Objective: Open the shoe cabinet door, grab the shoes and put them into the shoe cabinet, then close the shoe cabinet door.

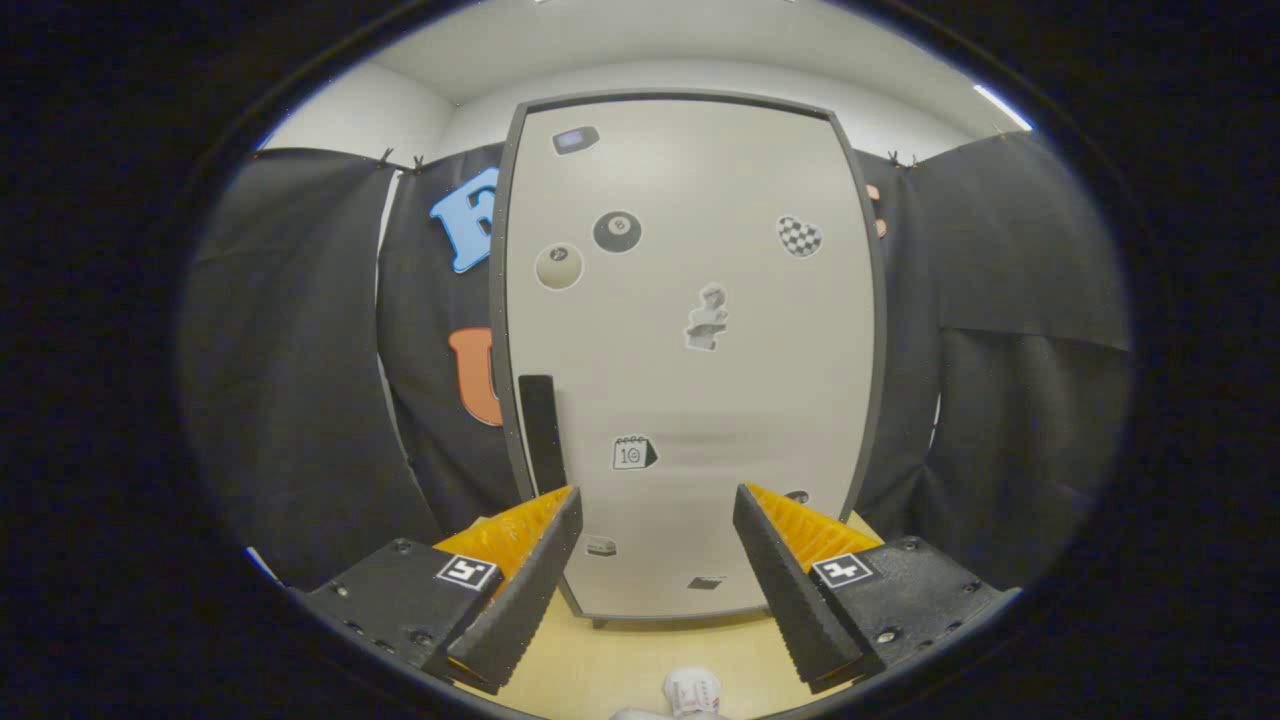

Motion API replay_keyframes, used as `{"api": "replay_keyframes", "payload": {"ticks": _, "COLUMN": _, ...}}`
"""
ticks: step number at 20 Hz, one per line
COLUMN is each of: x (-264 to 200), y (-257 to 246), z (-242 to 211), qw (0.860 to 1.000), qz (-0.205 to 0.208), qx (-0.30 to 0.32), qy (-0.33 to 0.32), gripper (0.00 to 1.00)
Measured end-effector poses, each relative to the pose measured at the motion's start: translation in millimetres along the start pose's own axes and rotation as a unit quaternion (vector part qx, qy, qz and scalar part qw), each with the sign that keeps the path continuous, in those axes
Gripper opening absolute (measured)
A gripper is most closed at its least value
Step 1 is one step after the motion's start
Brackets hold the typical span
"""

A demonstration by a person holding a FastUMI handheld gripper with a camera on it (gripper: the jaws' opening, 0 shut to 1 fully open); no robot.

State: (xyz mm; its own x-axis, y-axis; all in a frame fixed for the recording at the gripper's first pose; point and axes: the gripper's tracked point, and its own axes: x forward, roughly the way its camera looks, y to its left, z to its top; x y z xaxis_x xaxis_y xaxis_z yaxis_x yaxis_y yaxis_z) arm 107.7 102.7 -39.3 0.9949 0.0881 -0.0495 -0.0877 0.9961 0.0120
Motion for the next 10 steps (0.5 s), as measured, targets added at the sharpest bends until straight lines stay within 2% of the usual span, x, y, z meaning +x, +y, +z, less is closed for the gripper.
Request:
{"api": "replay_keyframes", "payload": {"ticks": 4, "x": 37.6, "y": 37.8, "z": -5.2, "qw": 1.000, "qz": 0.028, "qx": -0.003, "qy": 0.001, "gripper": 0.99}}
{"api": "replay_keyframes", "payload": {"ticks": 10, "x": 88.6, "y": 74.1, "z": -4.1, "qw": 0.999, "qz": 0.043, "qx": -0.022, "qy": -0.001, "gripper": 0.97}}
